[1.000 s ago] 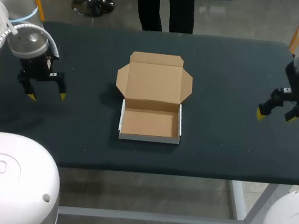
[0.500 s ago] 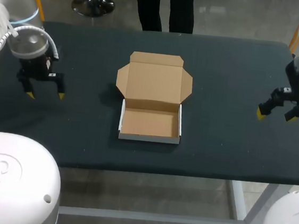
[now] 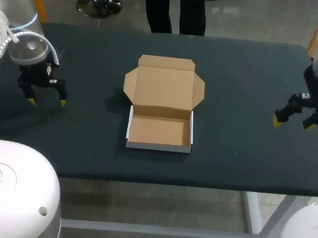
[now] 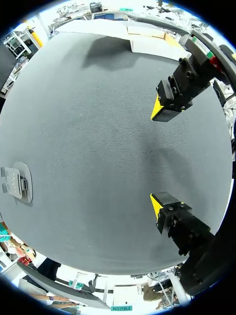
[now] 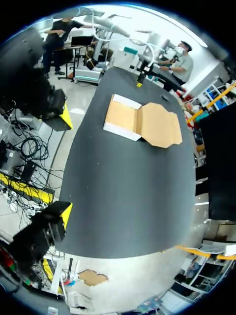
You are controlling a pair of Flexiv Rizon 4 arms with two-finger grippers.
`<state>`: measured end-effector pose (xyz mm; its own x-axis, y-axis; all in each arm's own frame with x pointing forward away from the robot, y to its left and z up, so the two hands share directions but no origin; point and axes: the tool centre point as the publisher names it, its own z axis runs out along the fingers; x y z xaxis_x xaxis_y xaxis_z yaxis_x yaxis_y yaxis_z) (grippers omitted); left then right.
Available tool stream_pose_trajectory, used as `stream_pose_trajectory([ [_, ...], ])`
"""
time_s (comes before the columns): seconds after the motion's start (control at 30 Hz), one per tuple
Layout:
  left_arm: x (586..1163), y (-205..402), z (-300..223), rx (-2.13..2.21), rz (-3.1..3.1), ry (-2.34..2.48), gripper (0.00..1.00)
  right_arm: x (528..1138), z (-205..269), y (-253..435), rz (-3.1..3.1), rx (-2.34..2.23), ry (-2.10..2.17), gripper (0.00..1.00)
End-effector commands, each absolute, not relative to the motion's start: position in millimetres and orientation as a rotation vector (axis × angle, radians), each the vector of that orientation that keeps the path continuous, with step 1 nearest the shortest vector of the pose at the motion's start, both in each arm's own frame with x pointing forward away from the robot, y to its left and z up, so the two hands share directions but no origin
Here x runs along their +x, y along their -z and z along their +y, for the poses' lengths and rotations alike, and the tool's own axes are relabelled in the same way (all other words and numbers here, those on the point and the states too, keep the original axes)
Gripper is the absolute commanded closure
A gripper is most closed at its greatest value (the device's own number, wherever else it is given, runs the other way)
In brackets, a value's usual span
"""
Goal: Assemble the packaging by folding the flat box into shape, placing the metal phone stand inside, and closing the box properly
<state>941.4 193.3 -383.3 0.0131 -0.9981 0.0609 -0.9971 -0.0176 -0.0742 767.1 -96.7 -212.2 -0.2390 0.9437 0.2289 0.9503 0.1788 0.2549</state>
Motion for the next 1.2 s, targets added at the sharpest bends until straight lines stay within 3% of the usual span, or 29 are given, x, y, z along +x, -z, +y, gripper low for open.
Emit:
stream_pose_trajectory([
  [0.03,955.3,388.5,196.3,-2.245,2.205,0.128,0.00,766.6,-96.7,209.7,-2.396,-1.925,0.535,0.00],
  [1.2,993.0,389.4,218.0,-2.239,2.222,0.144,0.00,766.6,-96.7,209.7,-2.396,-1.925,0.535,0.00],
])
